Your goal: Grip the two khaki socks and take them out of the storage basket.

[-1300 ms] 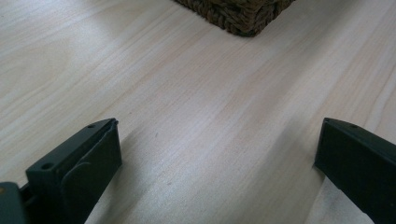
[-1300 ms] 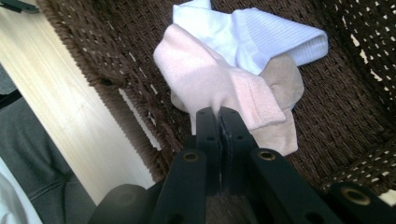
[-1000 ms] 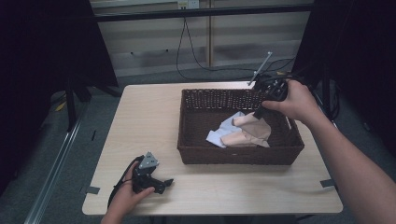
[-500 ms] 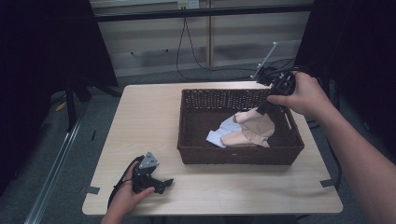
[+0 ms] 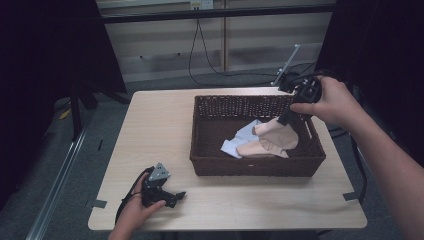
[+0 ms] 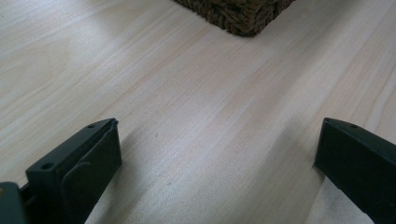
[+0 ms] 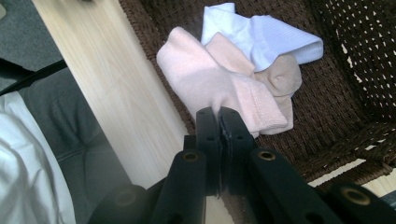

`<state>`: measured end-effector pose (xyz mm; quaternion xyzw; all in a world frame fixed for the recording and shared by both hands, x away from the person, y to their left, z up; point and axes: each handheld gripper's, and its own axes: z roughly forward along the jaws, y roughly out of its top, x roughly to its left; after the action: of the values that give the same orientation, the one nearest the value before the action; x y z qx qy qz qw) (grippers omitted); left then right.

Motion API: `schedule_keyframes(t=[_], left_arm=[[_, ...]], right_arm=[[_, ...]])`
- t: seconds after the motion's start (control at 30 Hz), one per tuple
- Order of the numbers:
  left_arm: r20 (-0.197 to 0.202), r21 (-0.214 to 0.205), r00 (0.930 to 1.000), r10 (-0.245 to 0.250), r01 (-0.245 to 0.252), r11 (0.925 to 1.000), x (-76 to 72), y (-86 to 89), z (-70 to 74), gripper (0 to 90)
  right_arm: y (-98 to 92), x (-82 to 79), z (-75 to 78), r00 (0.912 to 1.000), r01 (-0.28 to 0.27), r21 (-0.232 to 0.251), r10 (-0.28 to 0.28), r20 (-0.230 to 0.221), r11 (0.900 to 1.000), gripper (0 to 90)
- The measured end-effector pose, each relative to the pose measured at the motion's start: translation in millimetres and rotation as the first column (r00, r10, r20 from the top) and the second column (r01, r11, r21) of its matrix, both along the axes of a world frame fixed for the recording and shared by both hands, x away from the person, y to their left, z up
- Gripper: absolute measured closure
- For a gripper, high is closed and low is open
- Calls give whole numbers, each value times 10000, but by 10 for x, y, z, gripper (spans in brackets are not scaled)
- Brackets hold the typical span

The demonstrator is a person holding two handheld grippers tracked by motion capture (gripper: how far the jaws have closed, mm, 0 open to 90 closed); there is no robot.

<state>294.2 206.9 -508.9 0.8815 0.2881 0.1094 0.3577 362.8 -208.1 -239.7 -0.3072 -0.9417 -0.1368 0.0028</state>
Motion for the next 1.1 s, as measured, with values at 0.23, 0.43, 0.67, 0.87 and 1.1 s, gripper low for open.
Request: schedule_keyframes(t=[0.23, 0.43, 0.67, 0.87, 1.1], left_arm=[[-3, 3, 10000, -2, 2, 10000, 0, 0, 0, 0], [-5, 1, 10000, 0, 0, 10000, 0, 0, 0, 0], [-9, -6, 10000, -8, 8, 10000, 0, 0, 0, 0], [-5, 2, 10000, 1, -1, 10000, 0, 0, 0, 0], [-14, -11, 10000, 18, -18, 10000, -2, -1, -1, 0]], right_arm=[[5, -64, 64, 9995, -297, -11, 296, -84, 9996, 879], [2, -140, 131, 9988, -481, 180, 482, -38, 9987, 879], [9, -234, 168, 9960, -889, 433, 893, -63, 9951, 879], [60, -350, 83, 9910, -1322, 367, 1329, -175, 9905, 878], [117, -463, -80, 9842, -1715, 353, 1728, -375, 9846, 877]])
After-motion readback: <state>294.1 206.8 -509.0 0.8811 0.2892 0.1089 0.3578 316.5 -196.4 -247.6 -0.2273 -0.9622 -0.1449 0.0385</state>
